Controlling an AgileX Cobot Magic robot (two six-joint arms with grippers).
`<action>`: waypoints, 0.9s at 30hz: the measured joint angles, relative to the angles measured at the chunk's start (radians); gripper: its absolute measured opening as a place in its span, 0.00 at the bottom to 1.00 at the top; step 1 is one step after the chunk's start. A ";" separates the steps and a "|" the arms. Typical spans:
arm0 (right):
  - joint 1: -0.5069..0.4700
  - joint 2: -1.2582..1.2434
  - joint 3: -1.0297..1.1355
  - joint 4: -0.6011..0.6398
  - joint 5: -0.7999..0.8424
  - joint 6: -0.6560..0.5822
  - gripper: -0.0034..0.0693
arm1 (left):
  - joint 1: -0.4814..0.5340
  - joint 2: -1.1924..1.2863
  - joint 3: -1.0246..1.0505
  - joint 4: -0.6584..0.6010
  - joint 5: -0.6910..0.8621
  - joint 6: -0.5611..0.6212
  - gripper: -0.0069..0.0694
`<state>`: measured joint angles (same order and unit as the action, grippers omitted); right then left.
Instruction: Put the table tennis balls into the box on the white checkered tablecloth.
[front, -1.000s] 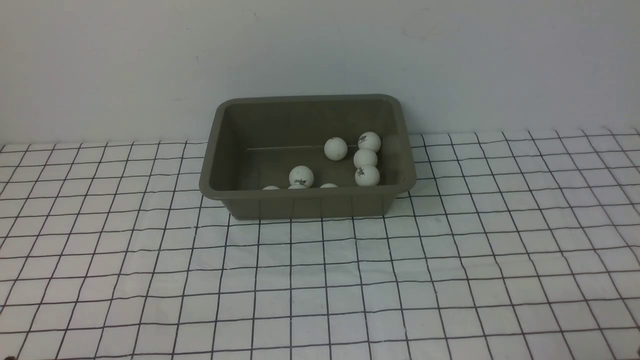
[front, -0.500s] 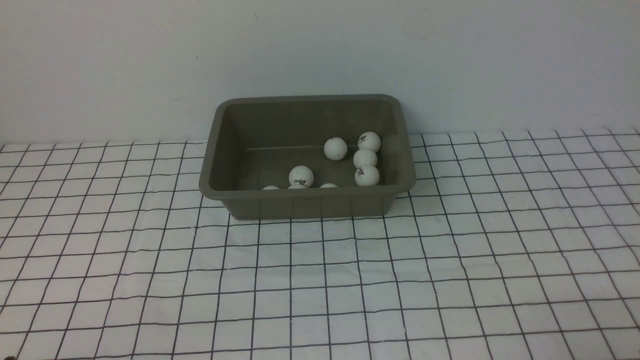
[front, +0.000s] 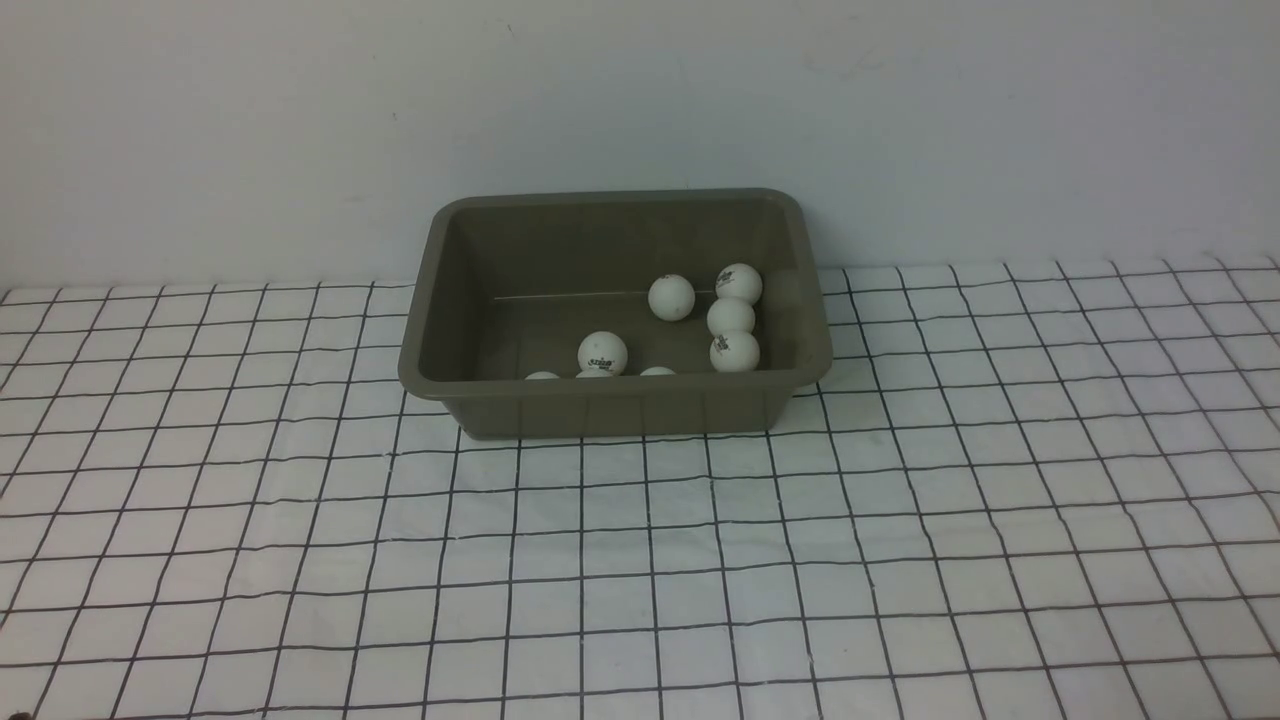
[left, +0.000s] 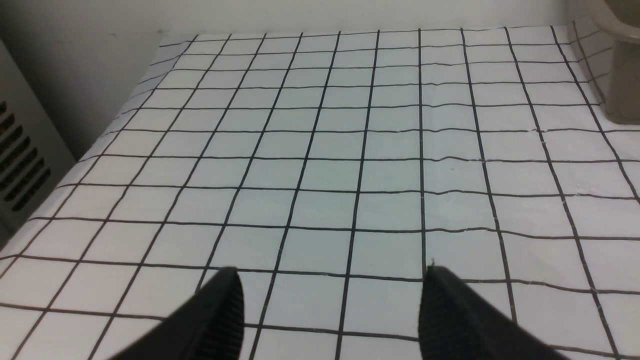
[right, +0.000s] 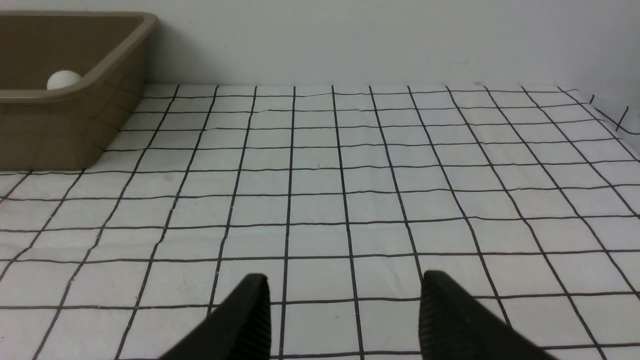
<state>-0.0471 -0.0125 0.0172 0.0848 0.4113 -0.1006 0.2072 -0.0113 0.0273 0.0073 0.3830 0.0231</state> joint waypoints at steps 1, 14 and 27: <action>0.005 0.000 0.000 0.000 0.000 0.000 0.55 | 0.000 0.000 0.000 0.000 0.000 0.000 0.65; 0.051 0.000 0.000 -0.001 -0.001 0.000 0.55 | 0.000 0.000 0.000 0.000 0.000 0.000 0.65; 0.051 0.000 0.000 -0.001 -0.001 0.000 0.55 | 0.000 0.000 0.000 0.000 0.000 0.000 0.65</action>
<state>0.0039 -0.0125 0.0172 0.0839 0.4104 -0.1006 0.2072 -0.0113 0.0273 0.0073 0.3830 0.0231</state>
